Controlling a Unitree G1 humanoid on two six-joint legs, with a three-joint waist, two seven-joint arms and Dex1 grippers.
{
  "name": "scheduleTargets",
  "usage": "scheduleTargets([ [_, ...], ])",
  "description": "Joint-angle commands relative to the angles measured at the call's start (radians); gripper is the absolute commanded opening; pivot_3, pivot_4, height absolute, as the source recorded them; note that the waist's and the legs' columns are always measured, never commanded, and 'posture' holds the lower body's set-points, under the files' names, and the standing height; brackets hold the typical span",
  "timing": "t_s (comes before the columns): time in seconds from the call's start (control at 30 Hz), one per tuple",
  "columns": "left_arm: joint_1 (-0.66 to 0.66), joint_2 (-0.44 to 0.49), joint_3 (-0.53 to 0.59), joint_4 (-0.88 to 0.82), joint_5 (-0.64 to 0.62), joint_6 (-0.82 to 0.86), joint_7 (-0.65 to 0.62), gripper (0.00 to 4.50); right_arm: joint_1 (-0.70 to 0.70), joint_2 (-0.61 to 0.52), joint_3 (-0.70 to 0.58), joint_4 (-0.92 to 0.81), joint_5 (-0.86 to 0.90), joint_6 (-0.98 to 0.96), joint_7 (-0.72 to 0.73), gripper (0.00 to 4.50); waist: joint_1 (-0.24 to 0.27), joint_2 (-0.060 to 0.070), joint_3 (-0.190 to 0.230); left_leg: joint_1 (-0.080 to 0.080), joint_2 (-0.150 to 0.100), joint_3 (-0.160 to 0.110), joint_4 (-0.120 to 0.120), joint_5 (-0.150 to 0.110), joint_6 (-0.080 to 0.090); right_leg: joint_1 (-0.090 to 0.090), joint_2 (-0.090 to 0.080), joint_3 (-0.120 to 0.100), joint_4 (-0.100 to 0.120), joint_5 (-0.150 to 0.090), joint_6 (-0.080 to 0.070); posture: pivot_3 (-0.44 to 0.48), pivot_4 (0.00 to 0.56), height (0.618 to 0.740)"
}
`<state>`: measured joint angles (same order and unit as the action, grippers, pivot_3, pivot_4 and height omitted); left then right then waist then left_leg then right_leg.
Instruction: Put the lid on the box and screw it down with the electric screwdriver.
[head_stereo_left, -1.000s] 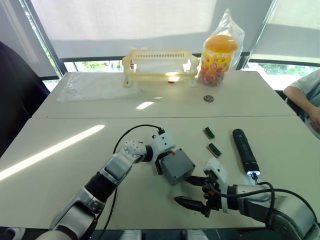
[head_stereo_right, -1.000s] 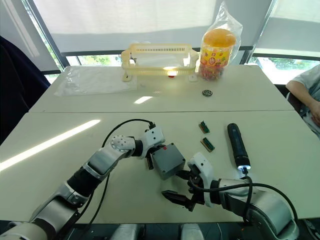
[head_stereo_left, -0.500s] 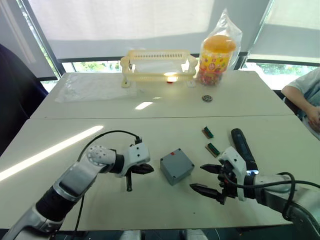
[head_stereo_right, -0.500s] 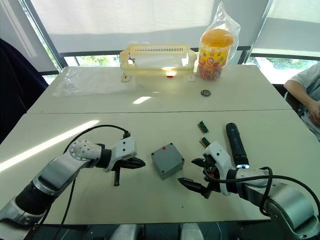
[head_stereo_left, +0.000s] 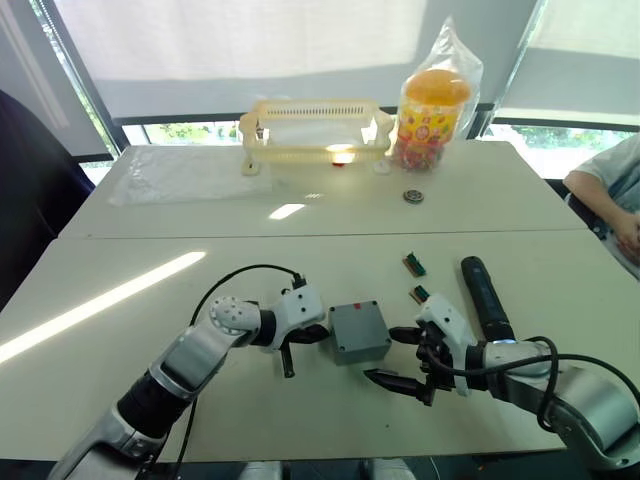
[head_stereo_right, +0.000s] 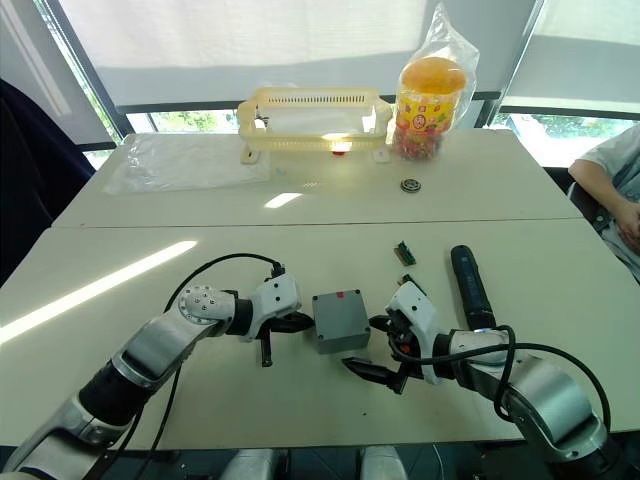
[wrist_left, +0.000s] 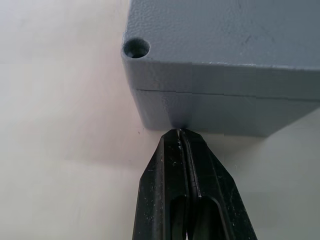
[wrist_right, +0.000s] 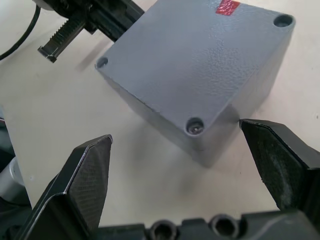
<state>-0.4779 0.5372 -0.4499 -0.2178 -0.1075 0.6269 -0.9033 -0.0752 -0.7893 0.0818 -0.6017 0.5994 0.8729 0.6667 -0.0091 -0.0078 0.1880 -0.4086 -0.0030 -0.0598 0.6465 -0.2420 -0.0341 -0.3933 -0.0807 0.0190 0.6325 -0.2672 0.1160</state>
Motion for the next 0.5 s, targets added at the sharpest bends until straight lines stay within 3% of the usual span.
scheduleTargets([
  [0.03,-0.017,-0.013,0.002,0.004,0.011,-0.045,-0.003,0.0,0.006,0.004,-0.004,-0.036,-0.002,-0.017,0.009,4.46,0.0,0.0,0.0,0.0,0.0,0.0,0.0,0.0,0.0,0.0,0.0,0.0,0.0,0.0,0.0,0.0,0.15,0.74],
  [0.27,-0.022,-0.031,0.007,0.03,0.028,-0.07,0.001,0.0,0.009,-0.015,-0.023,-0.034,-0.029,-0.014,0.001,4.46,0.001,0.0,0.0,0.0,0.0,0.0,0.0,0.0,0.0,0.0,0.0,0.0,0.0,0.0,0.0,0.0,0.15,0.74],
  [0.5,-0.02,-0.024,0.062,0.01,0.017,-0.058,0.023,0.0,0.034,-0.052,-0.248,-0.072,0.112,0.075,0.023,4.46,0.001,0.0,0.0,0.0,0.0,0.0,0.0,0.0,0.0,0.0,0.0,0.0,0.0,0.0,0.0,0.0,0.15,0.74],
])
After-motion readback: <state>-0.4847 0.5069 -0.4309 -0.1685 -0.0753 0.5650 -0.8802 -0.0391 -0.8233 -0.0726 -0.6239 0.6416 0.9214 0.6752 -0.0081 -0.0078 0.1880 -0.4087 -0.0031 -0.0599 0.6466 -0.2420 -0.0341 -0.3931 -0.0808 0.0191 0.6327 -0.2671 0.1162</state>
